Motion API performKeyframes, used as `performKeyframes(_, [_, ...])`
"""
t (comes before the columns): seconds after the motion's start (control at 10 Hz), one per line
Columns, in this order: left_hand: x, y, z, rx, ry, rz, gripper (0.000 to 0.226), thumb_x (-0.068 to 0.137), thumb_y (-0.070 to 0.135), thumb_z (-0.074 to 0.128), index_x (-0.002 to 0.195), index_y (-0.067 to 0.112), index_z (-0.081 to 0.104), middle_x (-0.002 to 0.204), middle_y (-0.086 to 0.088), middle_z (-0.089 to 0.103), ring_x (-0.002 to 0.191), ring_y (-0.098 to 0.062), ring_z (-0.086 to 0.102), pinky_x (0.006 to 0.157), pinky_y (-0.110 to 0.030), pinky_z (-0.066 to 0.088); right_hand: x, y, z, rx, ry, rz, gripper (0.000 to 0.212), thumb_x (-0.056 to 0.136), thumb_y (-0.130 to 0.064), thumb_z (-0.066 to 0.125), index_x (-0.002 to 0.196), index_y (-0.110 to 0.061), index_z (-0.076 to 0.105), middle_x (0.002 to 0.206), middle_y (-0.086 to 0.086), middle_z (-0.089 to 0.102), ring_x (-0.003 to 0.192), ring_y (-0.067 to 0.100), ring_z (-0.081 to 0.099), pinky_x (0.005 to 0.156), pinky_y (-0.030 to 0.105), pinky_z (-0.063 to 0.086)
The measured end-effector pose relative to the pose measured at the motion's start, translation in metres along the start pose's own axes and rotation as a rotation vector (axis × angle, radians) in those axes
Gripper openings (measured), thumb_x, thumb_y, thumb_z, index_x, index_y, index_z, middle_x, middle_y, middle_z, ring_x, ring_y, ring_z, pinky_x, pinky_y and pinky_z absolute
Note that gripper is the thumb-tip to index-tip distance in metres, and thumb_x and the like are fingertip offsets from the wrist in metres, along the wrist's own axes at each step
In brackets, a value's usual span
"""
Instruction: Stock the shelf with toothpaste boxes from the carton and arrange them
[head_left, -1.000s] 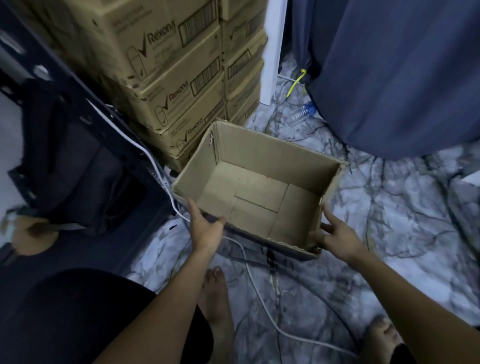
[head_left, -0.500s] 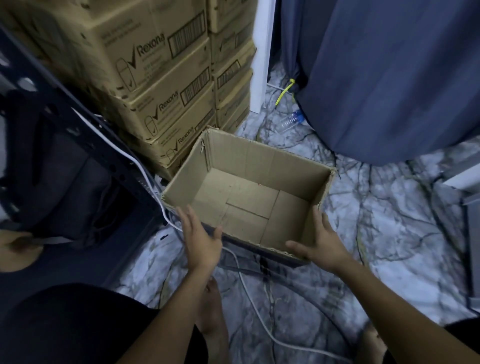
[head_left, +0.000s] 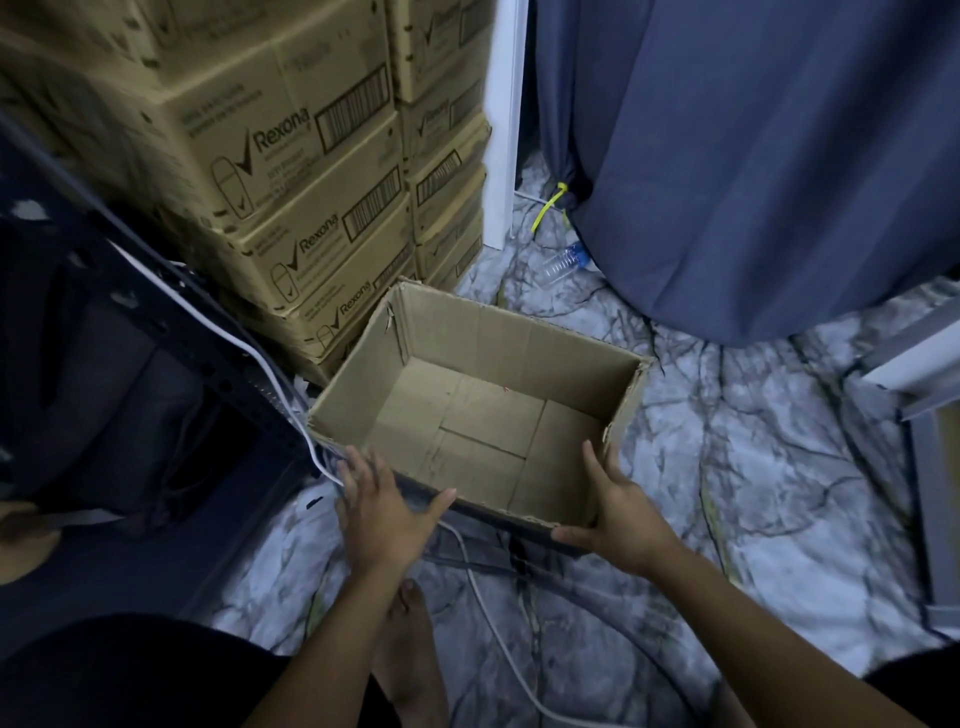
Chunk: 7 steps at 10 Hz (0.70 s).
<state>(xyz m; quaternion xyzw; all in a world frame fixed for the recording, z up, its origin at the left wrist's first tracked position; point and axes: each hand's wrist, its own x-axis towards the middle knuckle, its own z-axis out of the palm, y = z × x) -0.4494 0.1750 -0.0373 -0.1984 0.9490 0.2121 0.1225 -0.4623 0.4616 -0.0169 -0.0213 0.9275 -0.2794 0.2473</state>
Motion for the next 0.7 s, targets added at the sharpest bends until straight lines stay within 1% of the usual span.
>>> performKeyframes(0.1, [-0.001, -0.001, -0.003, 0.003, -0.018, -0.031, 0.129, 0.067, 0.092, 0.042, 0.158, 0.013, -0.003, 0.164, -0.007, -0.021, 0.152, -0.027, -0.013, 0.12, -0.057, 0.01, 0.005, -0.001, 0.001, -0.001, 0.012, -0.015, 0.129, 0.071, -0.057, 0.078, 0.155, -0.019, -0.012, 0.161, 0.014, -0.019, 0.15, 0.028, 0.01, 0.117, 0.029, 0.02])
performKeyframes(0.2, [0.0, 0.002, -0.006, 0.029, -0.047, -0.049, 0.128, 0.068, 0.092, 0.041, 0.158, 0.014, -0.007, 0.164, -0.005, -0.022, 0.152, -0.028, -0.014, 0.12, -0.058, 0.007, 0.005, -0.001, 0.002, 0.005, 0.017, -0.014, 0.128, 0.071, -0.056, 0.078, 0.155, -0.018, -0.011, 0.161, 0.014, -0.019, 0.15, 0.028, 0.008, 0.117, 0.029, 0.018])
performKeyframes(0.3, [0.003, 0.005, -0.007, 0.043, -0.063, -0.066, 0.13, 0.069, 0.092, 0.044, 0.158, 0.012, -0.006, 0.163, -0.007, -0.024, 0.151, -0.031, -0.014, 0.119, -0.06, 0.007, 0.004, -0.001, 0.006, -0.001, 0.033, 0.004, 0.127, 0.072, -0.054, 0.078, 0.155, -0.017, -0.01, 0.16, 0.014, -0.019, 0.15, 0.028, 0.006, 0.118, 0.029, 0.016])
performKeyframes(0.4, [0.003, 0.007, -0.012, 0.058, -0.077, -0.057, 0.131, 0.069, 0.09, 0.05, 0.157, 0.01, -0.004, 0.164, -0.009, -0.02, 0.151, -0.033, -0.011, 0.119, -0.059, 0.01, 0.001, -0.003, 0.012, -0.015, 0.037, 0.036, 0.129, 0.072, -0.055, 0.078, 0.154, -0.022, -0.015, 0.158, 0.015, -0.026, 0.15, 0.032, 0.006, 0.12, 0.035, 0.021])
performKeyframes(0.5, [0.0, 0.005, -0.012, 0.038, -0.061, -0.038, 0.131, 0.069, 0.085, 0.057, 0.158, 0.009, -0.003, 0.165, -0.011, -0.014, 0.151, -0.034, -0.007, 0.12, -0.054, 0.019, -0.002, -0.004, 0.013, 0.004, 0.033, 0.04, 0.128, 0.074, -0.052, 0.078, 0.153, -0.027, -0.019, 0.155, 0.013, -0.033, 0.15, 0.033, 0.003, 0.12, 0.041, 0.022])
performKeyframes(0.6, [-0.006, 0.002, -0.014, -0.025, 0.024, 0.026, 0.124, 0.075, 0.076, 0.062, 0.158, 0.008, 0.0, 0.166, -0.011, -0.007, 0.152, -0.035, -0.004, 0.119, -0.05, 0.024, -0.012, -0.012, 0.0, 0.023, 0.028, 0.016, 0.123, 0.076, -0.051, 0.077, 0.153, -0.027, -0.016, 0.158, 0.011, -0.03, 0.15, 0.031, -0.001, 0.12, 0.043, 0.021])
performKeyframes(0.7, [-0.027, 0.004, -0.004, 0.011, 0.037, 0.089, 0.113, 0.083, 0.068, 0.061, 0.158, 0.01, 0.002, 0.166, -0.01, -0.001, 0.152, -0.035, 0.004, 0.119, -0.046, 0.026, -0.023, -0.032, -0.039, 0.077, 0.102, -0.056, 0.108, 0.078, -0.055, 0.073, 0.156, -0.021, 0.007, 0.163, 0.01, 0.001, 0.149, 0.027, 0.015, 0.119, 0.037, 0.023])
